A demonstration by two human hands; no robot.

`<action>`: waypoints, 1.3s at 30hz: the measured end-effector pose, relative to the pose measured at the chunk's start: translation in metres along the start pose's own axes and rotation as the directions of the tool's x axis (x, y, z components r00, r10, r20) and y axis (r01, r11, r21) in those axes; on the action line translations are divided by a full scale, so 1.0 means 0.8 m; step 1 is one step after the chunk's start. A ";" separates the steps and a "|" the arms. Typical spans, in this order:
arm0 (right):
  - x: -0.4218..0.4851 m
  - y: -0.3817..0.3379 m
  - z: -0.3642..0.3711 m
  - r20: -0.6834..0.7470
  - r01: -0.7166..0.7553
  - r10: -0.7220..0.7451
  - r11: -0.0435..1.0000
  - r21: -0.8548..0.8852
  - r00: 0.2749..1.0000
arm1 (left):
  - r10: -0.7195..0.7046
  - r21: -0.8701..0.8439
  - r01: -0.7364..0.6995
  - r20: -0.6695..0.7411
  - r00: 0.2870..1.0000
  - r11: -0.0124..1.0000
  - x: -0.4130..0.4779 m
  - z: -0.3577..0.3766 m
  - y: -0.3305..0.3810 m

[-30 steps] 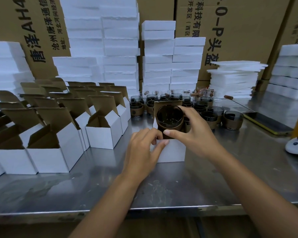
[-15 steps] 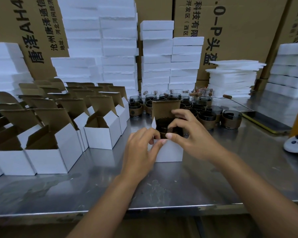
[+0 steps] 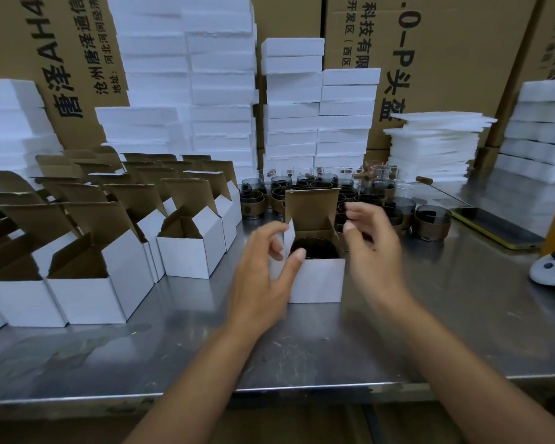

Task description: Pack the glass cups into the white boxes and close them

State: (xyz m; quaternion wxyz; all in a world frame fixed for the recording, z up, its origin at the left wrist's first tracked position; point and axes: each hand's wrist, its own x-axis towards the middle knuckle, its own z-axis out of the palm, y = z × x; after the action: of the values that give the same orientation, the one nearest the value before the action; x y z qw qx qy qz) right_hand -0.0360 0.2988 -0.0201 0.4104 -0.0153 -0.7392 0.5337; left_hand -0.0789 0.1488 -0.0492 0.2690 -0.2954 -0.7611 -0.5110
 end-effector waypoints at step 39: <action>-0.031 0.011 0.010 0.252 -0.185 0.127 0.956 0.226 0.959 | -0.220 -0.265 0.277 0.226 0.949 0.924 0.001 -0.002 0.012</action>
State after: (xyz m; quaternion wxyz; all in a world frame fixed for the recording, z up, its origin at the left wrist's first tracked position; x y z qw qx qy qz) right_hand -0.0282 0.2851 -0.0421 0.2752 0.0404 -0.7066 0.6507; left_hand -0.0729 0.1503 -0.0421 0.0804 -0.2805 -0.7306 -0.6173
